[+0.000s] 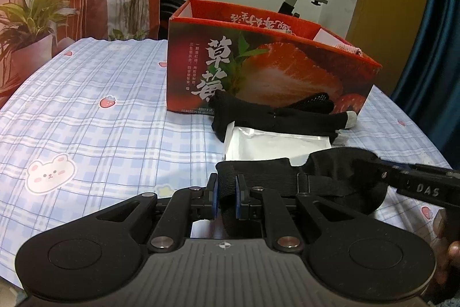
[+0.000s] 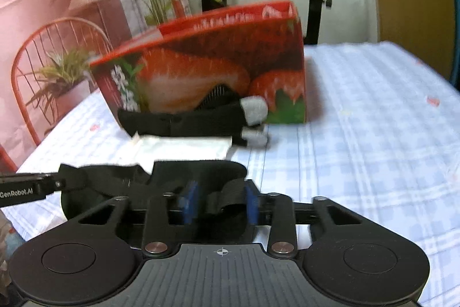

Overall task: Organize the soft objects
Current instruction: 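Lift the black eye mask off the table with both grippers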

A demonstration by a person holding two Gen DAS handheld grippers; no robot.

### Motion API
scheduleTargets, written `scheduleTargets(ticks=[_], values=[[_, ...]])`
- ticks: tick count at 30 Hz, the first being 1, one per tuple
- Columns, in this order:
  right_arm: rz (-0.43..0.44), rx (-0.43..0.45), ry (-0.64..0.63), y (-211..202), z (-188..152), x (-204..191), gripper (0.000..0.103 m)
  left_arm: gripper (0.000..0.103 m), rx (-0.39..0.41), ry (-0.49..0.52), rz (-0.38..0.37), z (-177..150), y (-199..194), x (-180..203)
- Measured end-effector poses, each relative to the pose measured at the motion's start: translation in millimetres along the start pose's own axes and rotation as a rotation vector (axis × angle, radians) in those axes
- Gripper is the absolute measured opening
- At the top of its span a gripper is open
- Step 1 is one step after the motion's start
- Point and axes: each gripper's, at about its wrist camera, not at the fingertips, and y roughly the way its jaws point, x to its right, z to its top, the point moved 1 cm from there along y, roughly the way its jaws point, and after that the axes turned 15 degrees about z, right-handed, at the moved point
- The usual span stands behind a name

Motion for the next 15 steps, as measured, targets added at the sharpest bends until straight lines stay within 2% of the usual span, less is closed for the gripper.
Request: scheduleTargets(ticks=[5,8,15], values=[[0.035,0.054,-0.06,-9,6,-13,0.026,0.012,0.004,0.008,-0.002,0,0,1],[0.06,0.051,-0.072,-9,7,-17,0.027,0.012,0.002,0.009,-0.004,0,0,1],[0.059,0.036,-0.046,-5,4,-13,0.026,0.012,0.0,0.011,-0.008,0,1,0]])
